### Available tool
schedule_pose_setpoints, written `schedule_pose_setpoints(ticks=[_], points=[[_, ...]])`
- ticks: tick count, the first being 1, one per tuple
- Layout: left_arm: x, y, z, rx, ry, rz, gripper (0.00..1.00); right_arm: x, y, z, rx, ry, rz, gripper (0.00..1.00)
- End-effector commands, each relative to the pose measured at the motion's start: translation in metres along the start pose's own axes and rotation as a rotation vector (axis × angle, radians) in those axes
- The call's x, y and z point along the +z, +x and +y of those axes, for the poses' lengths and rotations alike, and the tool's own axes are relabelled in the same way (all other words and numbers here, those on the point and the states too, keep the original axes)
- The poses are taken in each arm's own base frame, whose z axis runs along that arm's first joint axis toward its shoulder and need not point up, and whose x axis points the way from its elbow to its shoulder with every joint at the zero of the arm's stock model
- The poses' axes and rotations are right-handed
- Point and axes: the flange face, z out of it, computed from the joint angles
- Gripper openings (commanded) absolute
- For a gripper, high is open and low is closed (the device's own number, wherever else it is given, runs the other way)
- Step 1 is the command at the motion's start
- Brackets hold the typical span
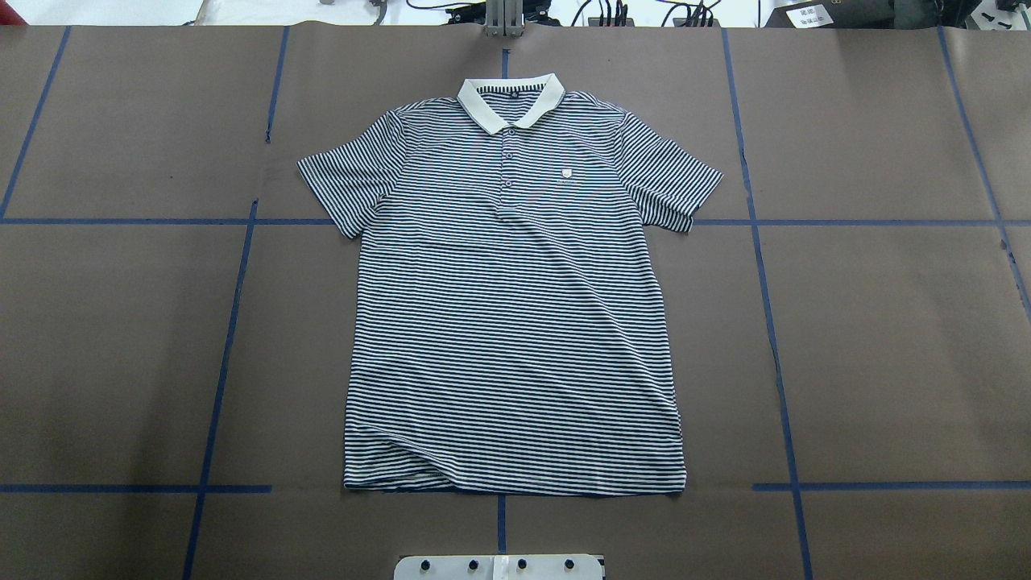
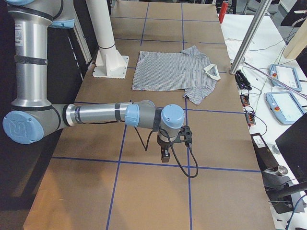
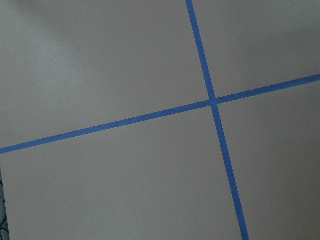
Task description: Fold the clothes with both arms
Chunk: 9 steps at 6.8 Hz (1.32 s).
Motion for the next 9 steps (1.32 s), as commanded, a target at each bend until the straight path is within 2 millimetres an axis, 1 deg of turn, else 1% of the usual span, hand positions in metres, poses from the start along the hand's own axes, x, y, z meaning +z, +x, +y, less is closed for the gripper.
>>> schedule_pose_setpoints(ticks=[1, 2, 3, 4, 5, 6, 7, 8, 9], points=[[-0.002, 0.002, -0.004, 0.003, 0.006, -0.004, 1.0, -0.002, 0.0, -0.007, -0.014, 0.02, 0.009, 1.0], [-0.005, 0.004, -0.008, 0.025, 0.023, -0.007, 1.0, -0.016, -0.016, -0.028, -0.072, 0.07, 0.015, 1.0], [-0.023, 0.018, -0.05, 0.063, 0.077, -0.017, 1.0, -0.019, -0.049, -0.062, -0.045, 0.09, 0.016, 1.0], [-0.045, 0.037, -0.083, 0.109, 0.133, -0.005, 1.0, -0.049, -0.101, -0.119, 0.013, 0.14, 0.002, 1.0], [-0.049, 0.064, -0.109, 0.177, 0.163, 0.002, 1.0, -0.013, -0.165, -0.149, -0.106, 0.127, -0.011, 1.0], [-0.042, 0.107, -0.129, 0.296, 0.206, 0.009, 1.0, 0.0, -0.204, -0.189, -0.128, 0.196, -0.045, 1.0], [-0.033, 0.11, -0.131, 0.243, 0.197, -0.01, 1.0, 0.024, -0.266, -0.238, 0.0, 0.229, -0.12, 1.0], [-0.037, 0.115, -0.142, 0.179, 0.211, 0.0, 1.0, 0.058, -0.328, -0.274, 0.055, 0.236, -0.175, 1.0], [-0.034, 0.116, -0.149, 0.145, 0.203, 0.015, 1.0, 0.098, -0.372, -0.279, 0.024, 0.266, -0.152, 1.0]])
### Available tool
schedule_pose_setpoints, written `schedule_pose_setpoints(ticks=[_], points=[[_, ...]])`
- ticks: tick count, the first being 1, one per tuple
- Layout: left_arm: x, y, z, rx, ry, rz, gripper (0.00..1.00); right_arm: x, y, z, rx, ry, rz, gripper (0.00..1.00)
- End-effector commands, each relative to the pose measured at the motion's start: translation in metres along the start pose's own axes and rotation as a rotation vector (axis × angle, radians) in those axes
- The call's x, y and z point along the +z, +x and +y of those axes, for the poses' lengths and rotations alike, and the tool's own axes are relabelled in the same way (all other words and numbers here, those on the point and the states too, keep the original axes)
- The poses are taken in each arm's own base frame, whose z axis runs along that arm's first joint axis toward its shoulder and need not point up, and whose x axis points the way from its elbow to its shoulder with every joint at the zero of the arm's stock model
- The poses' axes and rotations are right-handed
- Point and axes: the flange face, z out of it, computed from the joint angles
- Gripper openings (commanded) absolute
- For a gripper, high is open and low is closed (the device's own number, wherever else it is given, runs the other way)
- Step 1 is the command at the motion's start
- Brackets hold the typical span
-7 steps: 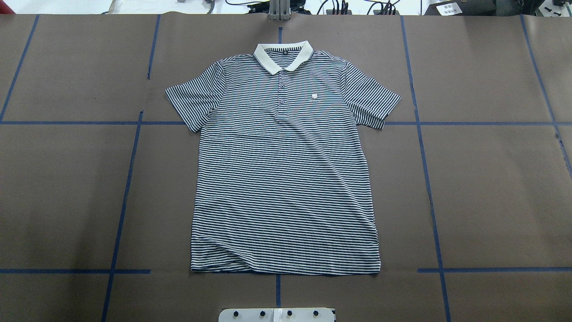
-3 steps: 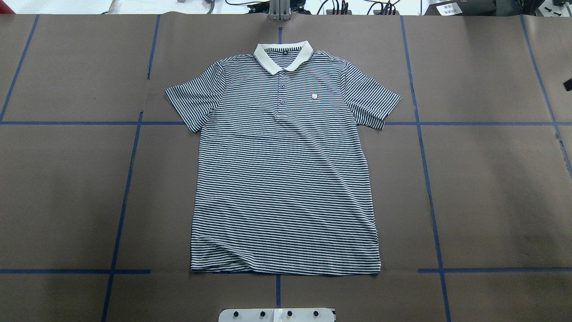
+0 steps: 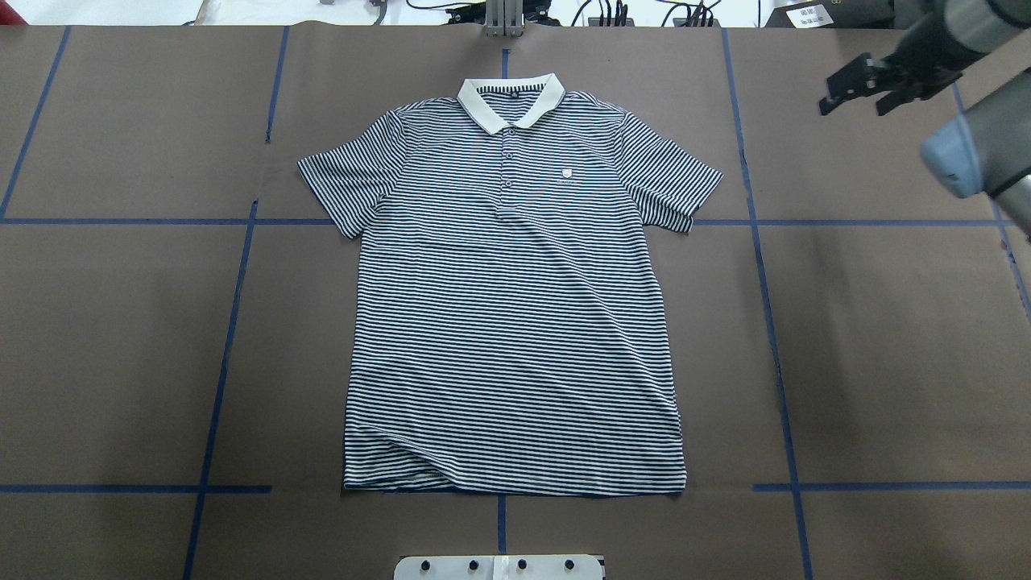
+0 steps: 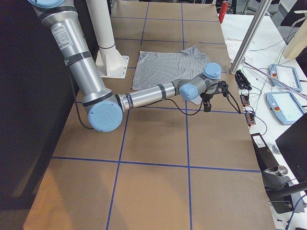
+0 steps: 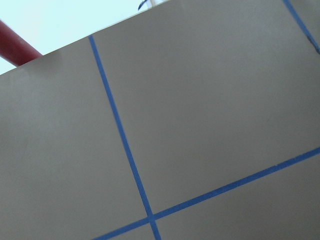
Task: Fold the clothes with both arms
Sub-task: 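Move the right gripper over the shirt toward the white collar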
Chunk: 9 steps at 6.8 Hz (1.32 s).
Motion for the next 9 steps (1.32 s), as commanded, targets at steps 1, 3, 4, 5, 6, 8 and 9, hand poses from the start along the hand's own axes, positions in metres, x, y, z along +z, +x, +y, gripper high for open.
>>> schedule_pose_setpoints(ticks=[1, 3, 4, 5, 6, 8, 9], points=[[0.014, 0.02, -0.036, -0.054, -0.033, 0.016, 1.0, 0.103, -0.1, 0.014, -0.008, 0.037, 0.042, 1.0], [0.012, 0.028, -0.034, -0.051, -0.034, 0.092, 1.0, 0.136, -0.117, 0.02, -0.024, 0.022, 0.077, 0.99], [0.012, 0.028, -0.036, -0.051, -0.034, 0.094, 1.0, 0.144, -0.109, 0.02, -0.017, 0.011, 0.092, 0.97], [0.011, 0.03, -0.036, -0.05, -0.032, 0.094, 1.0, 0.149, -0.103, 0.02, -0.012, 0.007, 0.106, 0.96], [0.011, 0.03, -0.036, -0.049, -0.032, 0.094, 1.0, 0.151, -0.102, 0.019, -0.01, 0.004, 0.111, 0.95], [0.011, 0.028, -0.033, -0.052, -0.033, 0.093, 1.0, 0.157, -0.092, 0.019, -0.001, 0.006, 0.14, 0.9], [0.011, 0.028, -0.033, -0.052, -0.033, 0.093, 1.0, 0.158, -0.092, 0.018, -0.001, 0.007, 0.141, 0.68]])
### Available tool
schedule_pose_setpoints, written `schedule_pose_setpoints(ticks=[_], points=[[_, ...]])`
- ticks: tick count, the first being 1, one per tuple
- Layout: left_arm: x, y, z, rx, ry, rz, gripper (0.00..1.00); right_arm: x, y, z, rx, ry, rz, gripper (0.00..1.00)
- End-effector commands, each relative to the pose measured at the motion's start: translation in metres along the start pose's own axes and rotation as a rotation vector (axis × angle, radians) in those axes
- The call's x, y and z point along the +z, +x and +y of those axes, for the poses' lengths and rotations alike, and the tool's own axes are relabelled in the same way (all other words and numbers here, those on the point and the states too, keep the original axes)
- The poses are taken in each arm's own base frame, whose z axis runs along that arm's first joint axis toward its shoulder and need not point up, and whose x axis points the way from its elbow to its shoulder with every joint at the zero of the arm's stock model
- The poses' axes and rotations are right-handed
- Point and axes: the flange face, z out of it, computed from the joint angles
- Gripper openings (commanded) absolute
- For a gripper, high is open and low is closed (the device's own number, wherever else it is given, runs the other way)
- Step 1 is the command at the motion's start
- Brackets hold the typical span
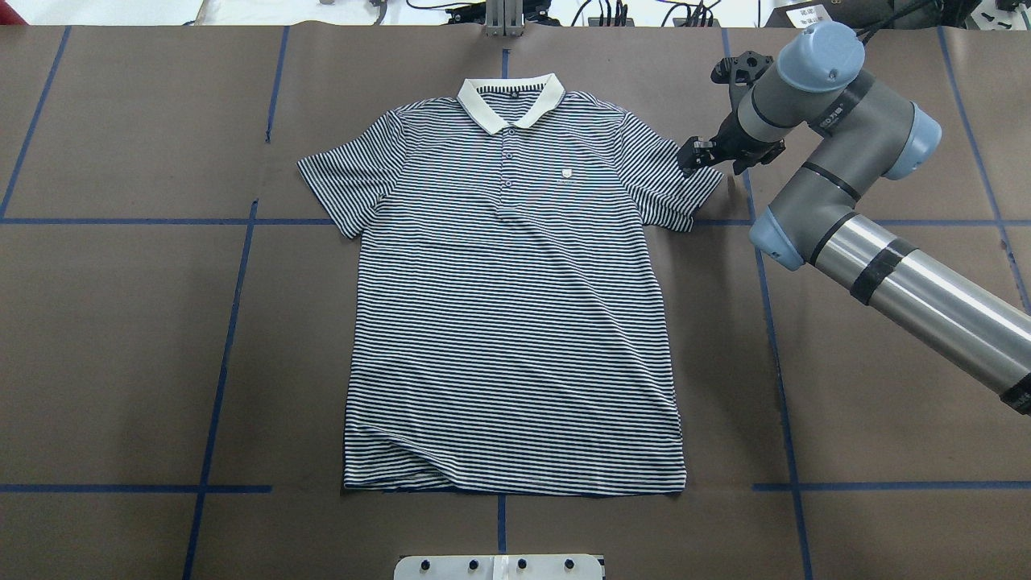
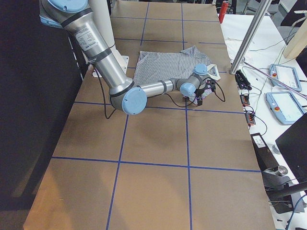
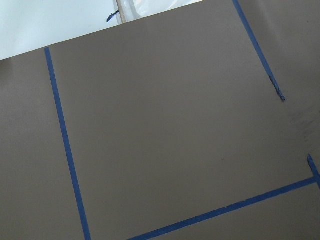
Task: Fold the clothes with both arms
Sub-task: 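Move the right gripper over the shirt toward the white collar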
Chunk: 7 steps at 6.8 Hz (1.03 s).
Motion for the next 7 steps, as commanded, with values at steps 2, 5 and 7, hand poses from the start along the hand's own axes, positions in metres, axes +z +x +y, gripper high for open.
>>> schedule_pose_setpoints(ticks=[2, 5, 7], points=[[-0.001, 0.0, -0.002, 0.001, 0.001, 0.0, 1.0, 0.003, 0.002, 0.0, -0.001, -0.003, 0.009, 0.13], [-0.002, 0.003, -0.006, -0.002, 0.0, 0.001, 1.0, -0.015, -0.014, -0.007, -0.04, 0.02, -0.027, 0.0], [-0.002, 0.003, -0.006, -0.001, -0.001, 0.002, 1.0, -0.053, -0.045, 0.0, -0.078, -0.02, -0.157, 0.0]])
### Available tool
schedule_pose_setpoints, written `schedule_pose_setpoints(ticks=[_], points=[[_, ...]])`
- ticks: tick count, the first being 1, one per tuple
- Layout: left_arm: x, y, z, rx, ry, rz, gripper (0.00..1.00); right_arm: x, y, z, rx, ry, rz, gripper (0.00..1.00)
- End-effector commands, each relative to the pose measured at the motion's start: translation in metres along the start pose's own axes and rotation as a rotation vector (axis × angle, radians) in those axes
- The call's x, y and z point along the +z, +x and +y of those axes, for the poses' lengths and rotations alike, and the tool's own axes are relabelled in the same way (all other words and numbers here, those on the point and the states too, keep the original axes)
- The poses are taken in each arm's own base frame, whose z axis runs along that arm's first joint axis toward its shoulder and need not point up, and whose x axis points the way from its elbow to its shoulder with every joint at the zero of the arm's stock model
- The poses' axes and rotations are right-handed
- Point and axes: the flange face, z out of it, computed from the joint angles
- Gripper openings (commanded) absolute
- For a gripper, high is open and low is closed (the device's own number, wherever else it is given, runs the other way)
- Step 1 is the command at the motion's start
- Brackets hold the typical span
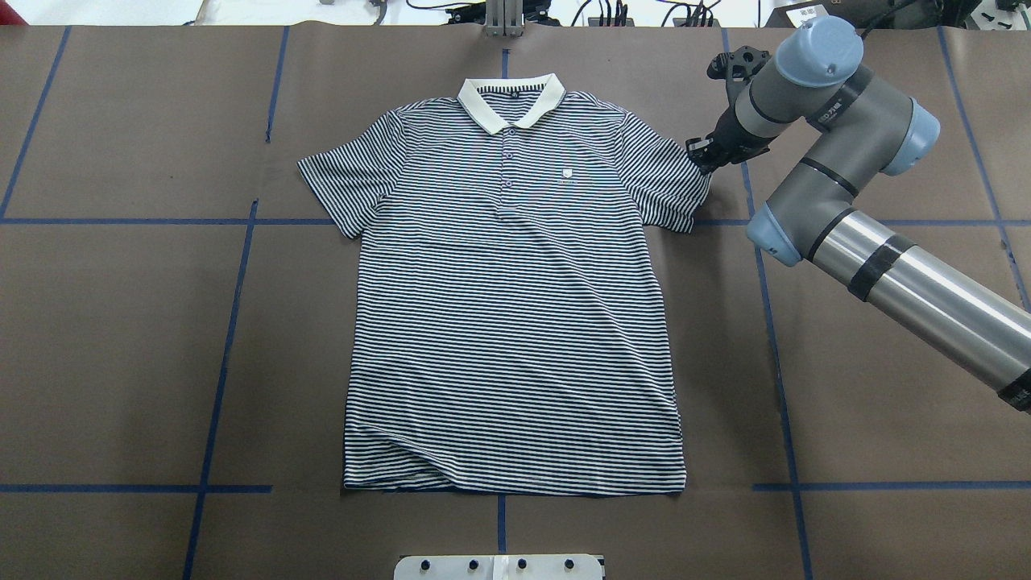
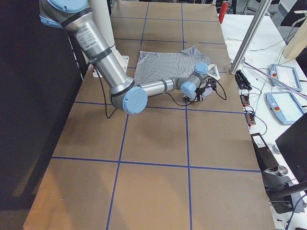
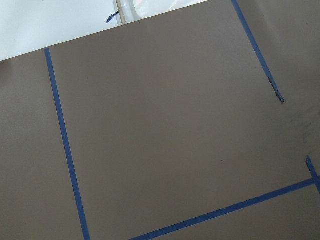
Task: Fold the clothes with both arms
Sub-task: 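Move the right gripper over the shirt toward the white collar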
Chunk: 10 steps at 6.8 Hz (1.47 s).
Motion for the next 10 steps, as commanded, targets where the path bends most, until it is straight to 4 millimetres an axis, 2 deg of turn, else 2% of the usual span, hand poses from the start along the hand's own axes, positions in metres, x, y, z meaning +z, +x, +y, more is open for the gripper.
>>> schedule_pose_setpoints(ticks=[1, 2, 3, 4, 5, 6, 7, 9, 10], points=[[0.001, -0.001, 0.0, 0.004, 0.001, 0.001, 1.0, -0.033, -0.039, 0.004, -0.041, -0.033, -0.124, 0.0], [0.001, -0.001, 0.0, 0.004, 0.001, 0.001, 1.0, -0.039, -0.068, -0.003, -0.062, -0.022, -0.144, 0.0], [0.001, -0.002, 0.0, 0.003, 0.002, 0.0, 1.0, -0.036, -0.114, -0.01, -0.044, -0.041, -0.106, 0.0], [0.001, -0.002, 0.0, 0.005, 0.004, 0.0, 1.0, -0.02, -0.181, -0.028, -0.066, 0.009, -0.035, 0.0], [0.002, -0.002, 0.001, 0.004, 0.002, 0.0, 1.0, -0.002, -0.23, -0.052, -0.073, 0.031, 0.023, 0.0], [0.004, -0.003, -0.001, 0.003, 0.0, 0.001, 1.0, 0.012, -0.233, -0.063, -0.064, 0.04, 0.064, 0.0], [0.004, -0.003, -0.002, -0.002, 0.001, 0.001, 1.0, 0.022, -0.22, -0.058, -0.076, 0.056, 0.05, 0.99], [0.004, -0.001, -0.004, -0.024, 0.003, 0.002, 1.0, 0.023, -0.214, -0.058, -0.08, 0.057, 0.051, 1.0], [0.003, 0.003, -0.009, -0.04, 0.011, 0.003, 1.0, 0.026, -0.199, -0.059, -0.07, 0.052, 0.066, 1.0]])
